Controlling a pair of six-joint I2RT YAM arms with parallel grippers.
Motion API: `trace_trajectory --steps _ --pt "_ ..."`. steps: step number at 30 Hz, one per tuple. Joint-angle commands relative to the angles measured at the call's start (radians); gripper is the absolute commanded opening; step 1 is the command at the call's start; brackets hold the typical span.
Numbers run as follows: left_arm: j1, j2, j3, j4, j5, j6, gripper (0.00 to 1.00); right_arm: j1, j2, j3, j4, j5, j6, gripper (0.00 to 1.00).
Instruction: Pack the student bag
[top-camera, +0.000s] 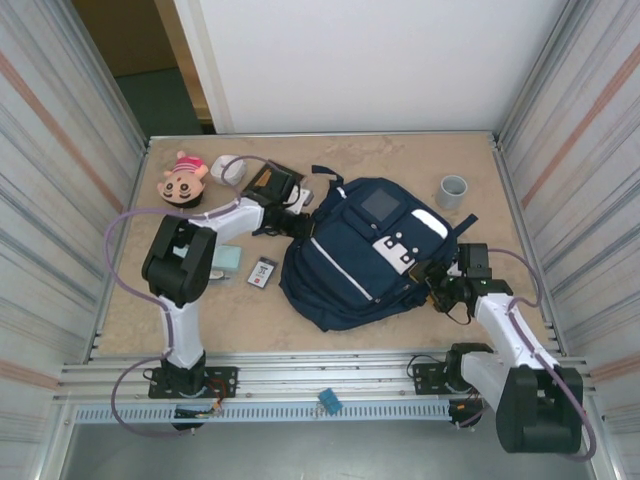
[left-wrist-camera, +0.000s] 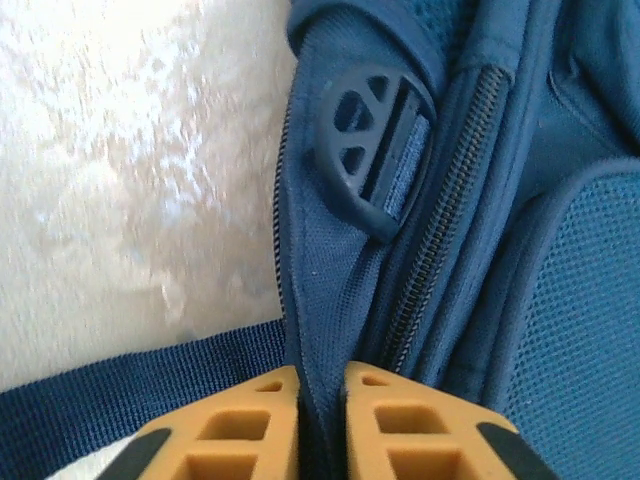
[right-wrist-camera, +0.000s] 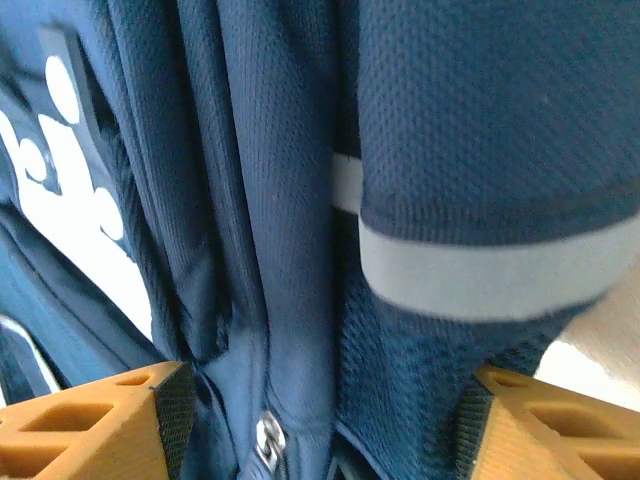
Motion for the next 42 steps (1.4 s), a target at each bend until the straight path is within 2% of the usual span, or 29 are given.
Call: trace_trajectory --steps 1,8,12,18,20,22,25,27,30,34,38,42 --pt "-0.031 -0.102 -0.103 0.012 0.033 -0.046 0.12 0.020 0.082 0.031 0.182 -0.024 0.014 0.66" --pt "-0.099 -0.228 -0.259 0.081 -0.033 -0.142 0.12 0.087 0.303 0.182 0.315 -0.002 -0.058 0.63" --pt "-0.149 -0.255 -0.307 0.102 -0.094 -0.192 0.12 0.090 0.454 0.276 0.385 0.005 -0.073 0.61" --pt "-0.185 -0.320 -0.372 0.150 -0.208 -0.263 0.21 0.088 0.637 0.419 0.477 -0.038 -0.078 0.61" --pt "-0.186 -0.355 -0.378 0.143 -0.249 -0.269 0.30 0.083 0.656 0.444 0.462 -0.036 -0.080 0.63" --pt "-0.188 -0.404 -0.380 0.124 -0.288 -0.258 0.40 0.075 0.628 0.446 0.429 -0.023 -0.086 0.66" --pt "-0.195 -0.497 -0.373 0.084 -0.334 -0.207 0.62 0.044 0.526 0.423 0.325 0.004 -0.114 0.79" --pt "-0.203 -0.560 -0.360 0.053 -0.357 -0.157 0.66 0.012 0.433 0.399 0.227 0.018 -0.143 0.82" --pt "-0.212 -0.627 -0.337 0.030 -0.338 -0.035 0.68 -0.033 0.279 0.356 0.086 0.028 -0.195 0.83" --pt "-0.247 -0.618 -0.300 0.038 -0.236 0.192 0.66 -0.090 0.060 0.262 -0.030 -0.038 -0.220 0.84" --pt "-0.333 -0.482 -0.228 0.036 -0.111 0.451 0.67 -0.102 -0.098 0.159 -0.035 -0.100 -0.168 0.85" --pt "-0.436 -0.292 -0.124 0.017 -0.095 0.666 0.73 -0.103 -0.164 0.080 -0.009 -0.116 -0.116 0.85"
